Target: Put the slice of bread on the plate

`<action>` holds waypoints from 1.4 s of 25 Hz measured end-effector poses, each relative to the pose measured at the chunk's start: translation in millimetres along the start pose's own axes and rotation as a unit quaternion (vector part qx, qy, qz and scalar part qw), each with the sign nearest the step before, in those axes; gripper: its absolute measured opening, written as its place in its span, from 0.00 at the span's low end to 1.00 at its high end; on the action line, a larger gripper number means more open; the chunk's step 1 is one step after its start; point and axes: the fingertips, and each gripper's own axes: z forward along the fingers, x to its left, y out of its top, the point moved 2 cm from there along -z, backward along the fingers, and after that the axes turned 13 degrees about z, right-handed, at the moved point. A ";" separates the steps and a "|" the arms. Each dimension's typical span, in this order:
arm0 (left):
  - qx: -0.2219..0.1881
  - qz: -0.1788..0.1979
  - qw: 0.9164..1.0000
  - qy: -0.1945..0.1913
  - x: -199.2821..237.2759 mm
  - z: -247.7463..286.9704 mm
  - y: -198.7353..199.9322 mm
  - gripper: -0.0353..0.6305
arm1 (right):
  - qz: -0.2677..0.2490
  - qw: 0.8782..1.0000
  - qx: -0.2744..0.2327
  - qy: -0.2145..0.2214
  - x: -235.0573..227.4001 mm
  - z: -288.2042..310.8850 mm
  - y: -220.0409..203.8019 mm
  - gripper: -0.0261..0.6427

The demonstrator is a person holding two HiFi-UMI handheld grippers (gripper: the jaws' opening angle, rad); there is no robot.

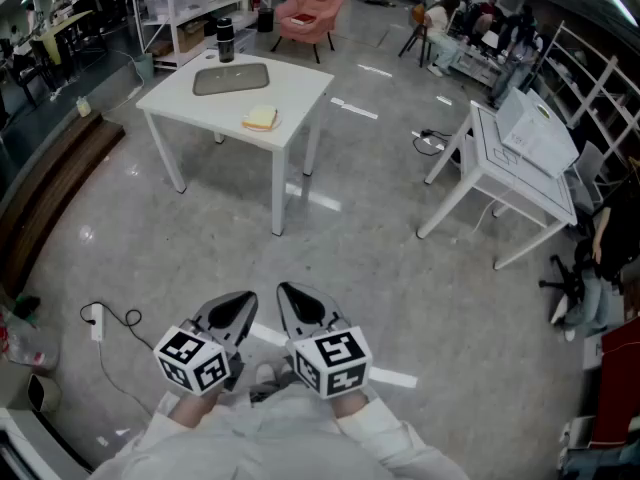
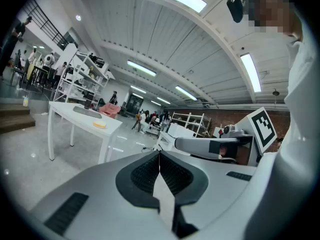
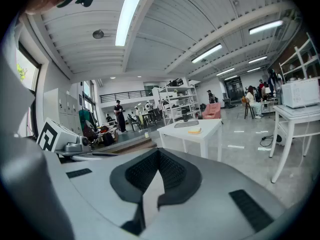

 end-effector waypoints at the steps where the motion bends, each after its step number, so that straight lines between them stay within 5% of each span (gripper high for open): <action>1: 0.001 -0.001 1.000 0.001 0.3 0.6 0.6 0.07 | -0.002 1.000 0.000 0.001 0.7 -0.5 1.0 0.06; 35: 0.023 -0.021 0.999 0.030 10.5 64.8 -14.7 0.07 | 0.004 1.000 0.019 0.011 -74.5 10.9 17.1 0.06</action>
